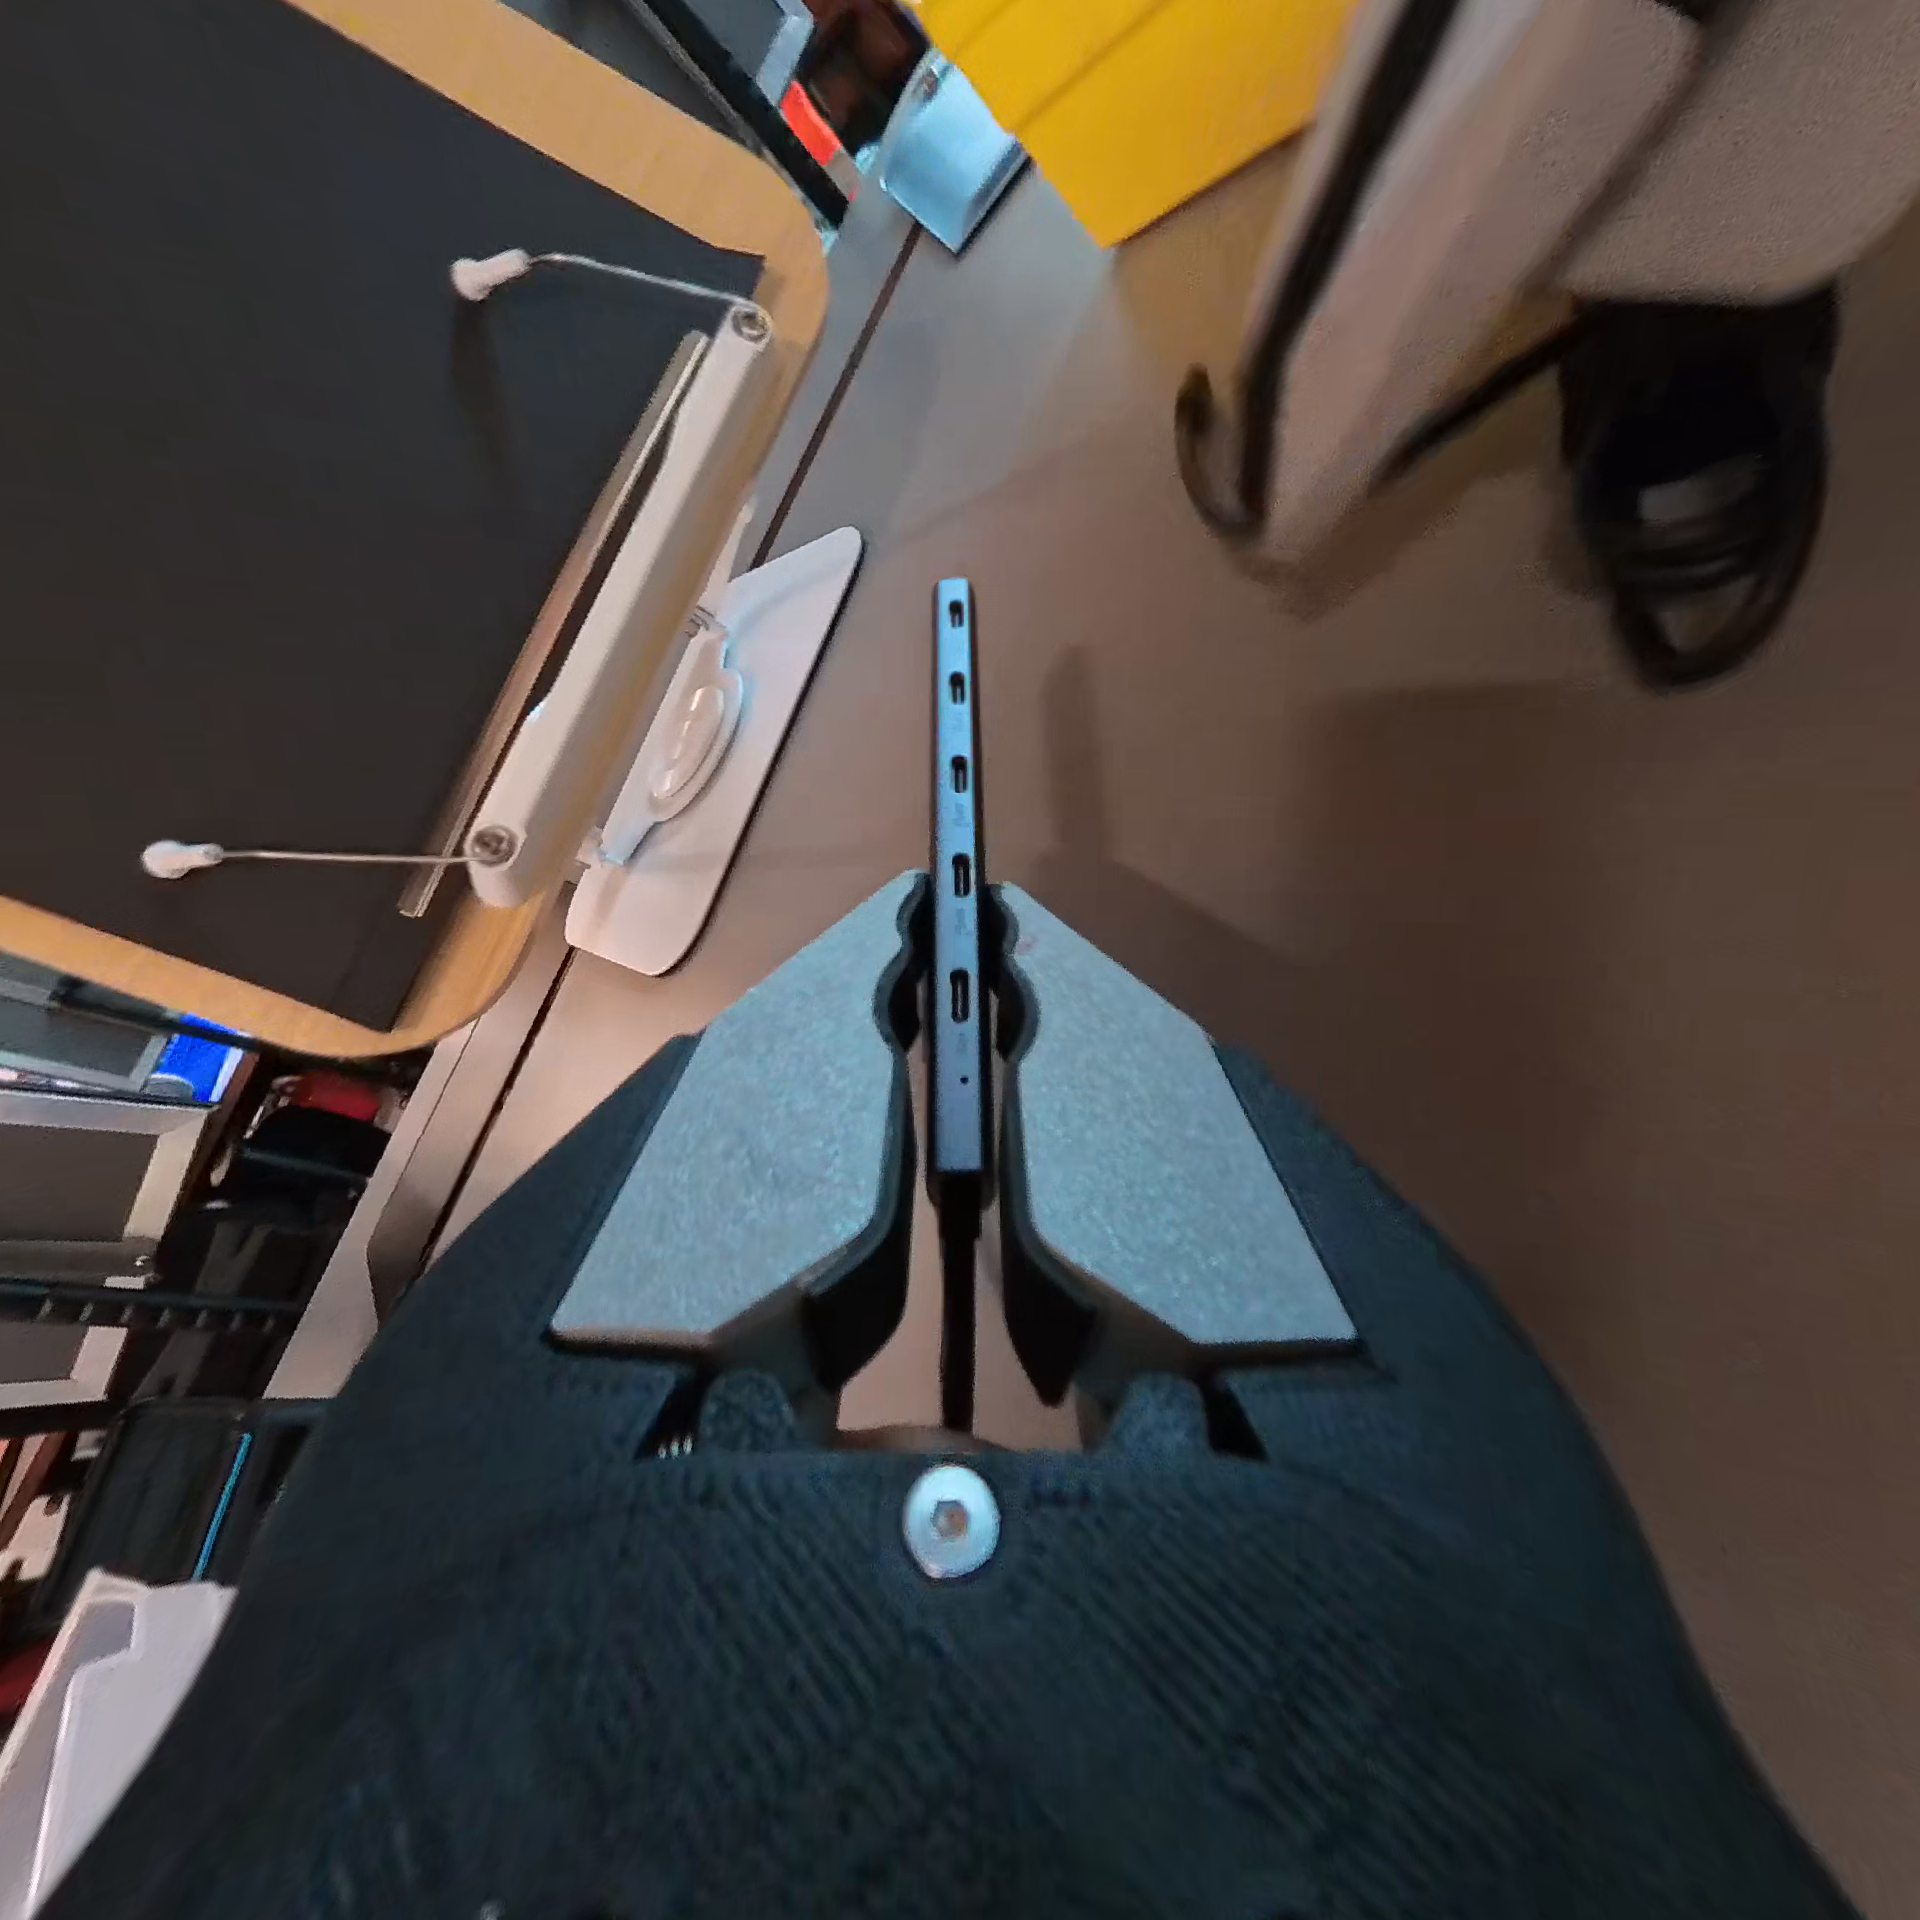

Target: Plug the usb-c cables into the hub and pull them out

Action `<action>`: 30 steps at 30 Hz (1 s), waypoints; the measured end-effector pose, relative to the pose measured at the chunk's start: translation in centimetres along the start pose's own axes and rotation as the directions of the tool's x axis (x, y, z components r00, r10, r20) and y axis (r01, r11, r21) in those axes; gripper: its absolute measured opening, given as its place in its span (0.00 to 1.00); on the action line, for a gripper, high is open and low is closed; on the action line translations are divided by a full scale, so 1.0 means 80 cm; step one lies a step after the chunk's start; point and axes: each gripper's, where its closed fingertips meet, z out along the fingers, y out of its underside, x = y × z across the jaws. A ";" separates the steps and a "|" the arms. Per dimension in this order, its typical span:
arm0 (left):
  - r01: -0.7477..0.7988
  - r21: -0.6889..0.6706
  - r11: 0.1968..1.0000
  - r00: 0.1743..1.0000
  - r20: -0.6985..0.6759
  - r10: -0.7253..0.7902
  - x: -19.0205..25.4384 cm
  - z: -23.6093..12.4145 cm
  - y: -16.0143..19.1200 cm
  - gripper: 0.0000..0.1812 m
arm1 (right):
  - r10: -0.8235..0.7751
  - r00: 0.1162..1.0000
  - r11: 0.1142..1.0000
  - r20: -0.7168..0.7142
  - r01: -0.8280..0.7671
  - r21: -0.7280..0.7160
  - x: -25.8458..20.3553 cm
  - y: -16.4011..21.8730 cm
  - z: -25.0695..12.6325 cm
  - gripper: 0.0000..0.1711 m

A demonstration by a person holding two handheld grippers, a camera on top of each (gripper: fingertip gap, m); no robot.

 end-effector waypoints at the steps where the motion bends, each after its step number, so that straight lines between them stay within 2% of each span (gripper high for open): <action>1: 0.010 0.012 1.000 1.000 0.003 -0.010 -0.002 -0.001 0.001 0.04 | -0.027 0.990 0.999 0.139 0.032 -0.035 -0.028 0.009 -0.001 0.00; 3: 0.007 0.028 1.000 1.000 0.005 -0.007 -0.006 -0.004 0.005 0.04 | -0.067 0.940 0.981 0.333 0.124 -0.152 -0.065 0.040 -0.016 0.00; 4: -0.002 0.031 1.000 1.000 0.010 0.002 -0.009 -0.005 0.007 0.04 | -0.088 0.925 0.956 0.370 0.183 -0.230 -0.071 0.060 -0.026 0.03; 7: -0.010 0.024 1.000 1.000 0.013 0.009 -0.014 -0.007 0.013 0.04 | -0.160 0.940 0.897 0.301 0.265 -0.353 -0.059 0.091 -0.050 0.10; 9: -0.021 0.021 1.000 1.000 0.022 0.021 -0.015 -0.006 0.011 0.04 | -0.192 0.954 0.907 0.232 0.262 -0.328 -0.054 0.080 -0.060 0.13; 11: -0.043 0.018 0.999 0.999 0.021 0.043 -0.012 -0.004 0.010 0.04 | -0.195 0.975 0.940 0.110 0.218 -0.262 -0.042 0.052 -0.059 0.27; 12: -0.054 0.011 0.998 0.998 0.020 0.054 -0.010 -0.003 0.010 0.04 | -0.189 0.981 0.955 0.040 0.193 -0.224 -0.034 0.036 -0.057 0.29; 15: -0.069 -0.006 0.998 0.997 0.027 0.069 -0.007 -0.003 0.014 0.04 | -0.117 0.984 0.989 -0.132 0.104 -0.105 -0.006 0.000 -0.048 0.37; 17: -0.055 -0.008 0.998 0.998 0.032 0.056 -0.008 -0.004 0.016 0.04 | -0.048 0.984 0.997 -0.170 0.035 -0.075 0.009 -0.004 -0.035 0.40; 18: -0.047 -0.006 0.999 0.998 0.034 0.047 -0.009 -0.004 0.016 0.04 | -0.029 0.985 0.996 -0.171 0.014 -0.086 0.016 0.001 -0.025 0.37; 19: -0.038 -0.007 0.999 0.999 0.033 0.038 -0.010 -0.004 0.017 0.04 | -0.024 0.987 0.993 -0.157 0.006 -0.114 0.019 0.009 -0.015 0.29; 20: -0.031 -0.009 0.999 0.999 0.030 0.032 -0.010 -0.003 0.018 0.04 | -0.029 0.995 0.988 -0.092 0.015 -0.156 0.012 0.020 -0.005 0.14; 21: -0.030 -0.010 0.999 0.999 0.026 0.031 -0.010 -0.002 0.019 0.04 | -0.030 0.999 0.980 0.025 0.035 -0.196 -0.006 0.031 0.000 0.02; 23: -0.036 -0.012 0.999 0.999 0.017 0.037 -0.008 -0.001 0.021 0.04 | -0.006 0.970 0.973 0.241 0.062 -0.224 -0.043 0.042 -0.011 0.02; 25: -0.059 -0.001 0.998 0.998 0.007 0.059 -0.005 0.001 0.020 0.04 | 0.018 0.947 0.954 0.321 0.080 -0.290 -0.051 0.056 -0.037 0.02; 28: -0.080 0.001 0.997 0.997 -0.010 0.080 0.000 0.005 0.019 0.04 | -0.018 0.941 0.892 0.338 0.168 -0.419 -0.046 0.085 -0.079 0.03; 30: -0.094 0.004 0.996 0.995 -0.012 0.094 0.002 0.007 0.017 0.04 | -0.046 0.959 0.846 0.281 0.187 -0.499 -0.034 0.097 -0.098 0.11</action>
